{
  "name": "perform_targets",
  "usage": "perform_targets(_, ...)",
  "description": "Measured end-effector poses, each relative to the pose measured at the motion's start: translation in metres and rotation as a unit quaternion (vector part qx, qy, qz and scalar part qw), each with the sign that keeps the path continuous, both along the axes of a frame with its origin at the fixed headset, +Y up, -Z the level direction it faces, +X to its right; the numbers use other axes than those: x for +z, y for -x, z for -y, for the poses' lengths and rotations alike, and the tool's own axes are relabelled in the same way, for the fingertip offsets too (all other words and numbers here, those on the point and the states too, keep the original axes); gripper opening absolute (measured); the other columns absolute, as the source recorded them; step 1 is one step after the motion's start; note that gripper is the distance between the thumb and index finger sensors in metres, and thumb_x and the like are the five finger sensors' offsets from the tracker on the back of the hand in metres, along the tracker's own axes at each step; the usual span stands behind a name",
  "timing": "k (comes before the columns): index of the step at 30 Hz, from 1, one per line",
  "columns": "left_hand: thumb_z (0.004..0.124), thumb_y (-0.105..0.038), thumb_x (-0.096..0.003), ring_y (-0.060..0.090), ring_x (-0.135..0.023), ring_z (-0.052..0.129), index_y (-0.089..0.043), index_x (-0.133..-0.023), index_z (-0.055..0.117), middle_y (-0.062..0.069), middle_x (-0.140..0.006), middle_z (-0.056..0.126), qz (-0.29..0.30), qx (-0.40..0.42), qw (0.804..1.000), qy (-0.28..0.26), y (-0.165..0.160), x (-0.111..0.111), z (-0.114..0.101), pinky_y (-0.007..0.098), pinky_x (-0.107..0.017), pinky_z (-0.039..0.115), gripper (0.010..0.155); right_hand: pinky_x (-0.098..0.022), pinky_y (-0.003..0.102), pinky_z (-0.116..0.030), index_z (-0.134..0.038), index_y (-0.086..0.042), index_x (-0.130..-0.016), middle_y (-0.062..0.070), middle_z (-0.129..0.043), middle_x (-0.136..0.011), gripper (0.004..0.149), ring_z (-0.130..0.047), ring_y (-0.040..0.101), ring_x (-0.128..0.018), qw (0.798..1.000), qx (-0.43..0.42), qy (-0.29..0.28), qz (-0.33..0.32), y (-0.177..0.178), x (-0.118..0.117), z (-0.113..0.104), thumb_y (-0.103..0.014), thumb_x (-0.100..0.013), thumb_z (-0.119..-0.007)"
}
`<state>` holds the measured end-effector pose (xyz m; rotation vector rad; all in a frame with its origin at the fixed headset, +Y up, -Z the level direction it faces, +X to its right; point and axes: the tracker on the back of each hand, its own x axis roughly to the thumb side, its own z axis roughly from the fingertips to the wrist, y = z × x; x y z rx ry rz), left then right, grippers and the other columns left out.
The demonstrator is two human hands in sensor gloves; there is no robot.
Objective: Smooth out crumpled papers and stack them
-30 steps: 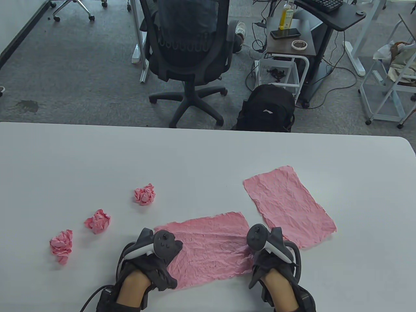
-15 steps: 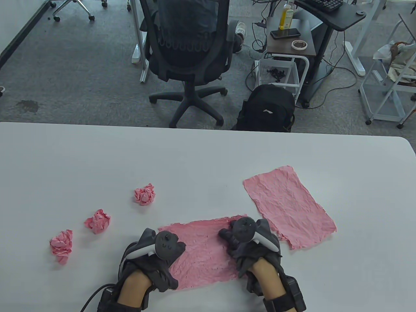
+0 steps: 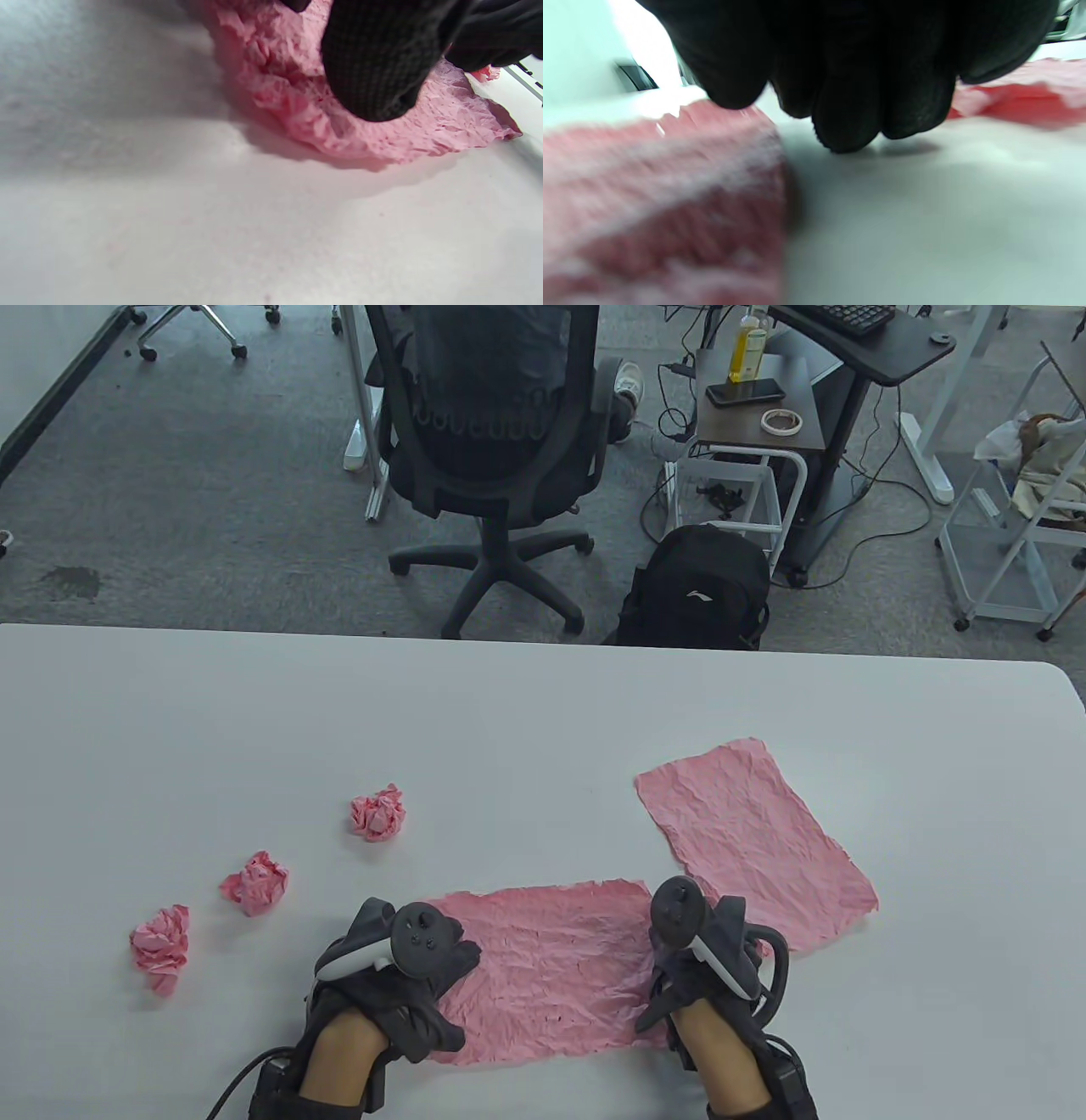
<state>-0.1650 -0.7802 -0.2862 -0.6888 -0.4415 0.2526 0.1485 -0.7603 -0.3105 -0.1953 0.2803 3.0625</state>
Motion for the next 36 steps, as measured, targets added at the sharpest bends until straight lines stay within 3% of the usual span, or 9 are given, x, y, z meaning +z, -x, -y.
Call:
perform_targets(5, 0.091, -0.051, -0.0401, 0.038, -0.111, 0.011, -0.024, -0.113, 0.039, 0.008, -0.114, 0.016, -0.002, 0.000, 1.000, -0.002, 0.000, 0.000, 0.000, 0.067, -0.075, 0.020, 0.093, -0.047, 0.059, -0.070, -0.083, -0.016, -0.082, 0.012, -0.090, -0.069, 0.046, -0.088, 0.043, -0.063, 0.999, 0.026, -0.027, -0.034, 0.015, -0.004, 0.004, -0.038, -0.042, -0.087)
perform_targets(8, 0.090, -0.052, -0.0404, 0.038, -0.111, 0.012, -0.024, -0.113, 0.039, 0.006, -0.115, 0.016, -0.002, 0.000, 1.000, -0.004, 0.000, 0.000, 0.000, 0.067, -0.075, 0.021, 0.093, -0.053, 0.060, -0.065, -0.088, -0.019, -0.076, 0.017, -0.080, -0.088, 0.039, -0.079, 0.046, -0.076, 0.997, -0.014, -0.053, -0.053, 0.015, -0.002, 0.003, -0.034, -0.041, -0.091)
perform_targets(11, 0.090, -0.051, -0.0407, 0.038, -0.111, 0.011, -0.025, -0.113, 0.039, 0.006, -0.115, 0.016, -0.004, 0.002, 1.000, -0.002, 0.000, 0.000, 0.000, 0.066, -0.075, 0.020, 0.093, -0.052, 0.060, -0.070, -0.084, -0.017, -0.076, 0.022, -0.081, -0.092, 0.040, -0.081, 0.049, -0.078, 0.983, -0.151, -0.080, -0.065, 0.005, -0.001, 0.001, -0.035, -0.041, -0.089)
perform_targets(17, 0.090, -0.052, -0.0410, 0.038, -0.111, 0.010, -0.025, -0.113, 0.038, 0.005, -0.114, 0.015, -0.006, 0.001, 1.000, -0.002, 0.000, 0.001, 0.001, 0.066, -0.075, 0.019, 0.093, -0.037, 0.048, -0.085, -0.067, -0.010, -0.081, 0.008, -0.095, -0.067, 0.049, -0.102, 0.032, -0.053, 0.886, -0.458, -0.064, -0.009, -0.018, -0.001, 0.005, -0.024, -0.040, -0.088)
perform_targets(21, 0.090, -0.051, -0.0409, 0.038, -0.111, 0.010, -0.025, -0.113, 0.037, 0.009, -0.114, 0.015, -0.004, -0.003, 1.000, -0.005, -0.001, 0.000, 0.000, 0.066, -0.075, 0.020, 0.093, -0.040, 0.049, -0.081, -0.025, 0.000, -0.100, 0.008, -0.087, -0.071, 0.088, -0.097, 0.031, -0.055, 0.811, -0.583, 0.037, -0.018, -0.020, -0.001, 0.015, -0.026, -0.043, -0.087)
perform_targets(24, 0.090, -0.051, -0.0408, 0.038, -0.111, 0.010, -0.025, -0.113, 0.037, 0.009, -0.114, 0.015, -0.005, -0.002, 1.000, -0.004, -0.001, 0.000, 0.000, 0.066, -0.075, 0.019, 0.093, -0.040, 0.051, -0.078, -0.024, 0.004, -0.098, 0.008, -0.083, -0.068, 0.091, -0.093, 0.030, -0.053, 0.766, -0.631, 0.120, -0.025, -0.017, -0.002, 0.026, -0.030, -0.043, -0.088)
perform_targets(30, 0.091, -0.052, -0.0403, 0.038, -0.111, 0.009, -0.025, -0.113, 0.036, 0.009, -0.114, 0.014, -0.003, -0.001, 1.000, 0.000, -0.002, 0.001, 0.000, 0.066, -0.075, 0.018, 0.095, -0.035, 0.049, -0.080, -0.078, -0.014, -0.090, 0.005, -0.090, -0.059, 0.048, -0.096, 0.027, -0.045, 0.752, -0.643, 0.140, -0.051, -0.015, -0.007, 0.031, -0.043, -0.052, -0.075)
perform_targets(33, 0.090, -0.053, -0.0403, 0.038, -0.111, 0.009, -0.024, -0.113, 0.036, 0.009, -0.114, 0.014, -0.001, -0.004, 1.000, -0.003, -0.002, 0.001, 0.000, 0.066, -0.075, 0.019, 0.095, -0.037, 0.050, -0.081, -0.082, -0.014, -0.087, 0.017, -0.091, -0.074, 0.042, -0.096, 0.042, -0.057, 0.755, -0.644, 0.113, -0.055, -0.014, -0.008, 0.025, -0.036, -0.051, -0.077)
perform_targets(36, 0.089, -0.053, -0.0410, 0.038, -0.111, 0.009, -0.025, -0.113, 0.036, 0.009, -0.114, 0.014, -0.005, -0.002, 1.000, -0.004, -0.002, 0.001, 0.000, 0.066, -0.075, 0.019, 0.094, -0.026, 0.044, -0.088, -0.084, -0.011, -0.083, 0.019, -0.099, -0.069, 0.040, -0.105, 0.036, -0.044, 0.780, -0.623, 0.043, -0.038, -0.015, -0.012, 0.018, -0.029, -0.048, -0.079)
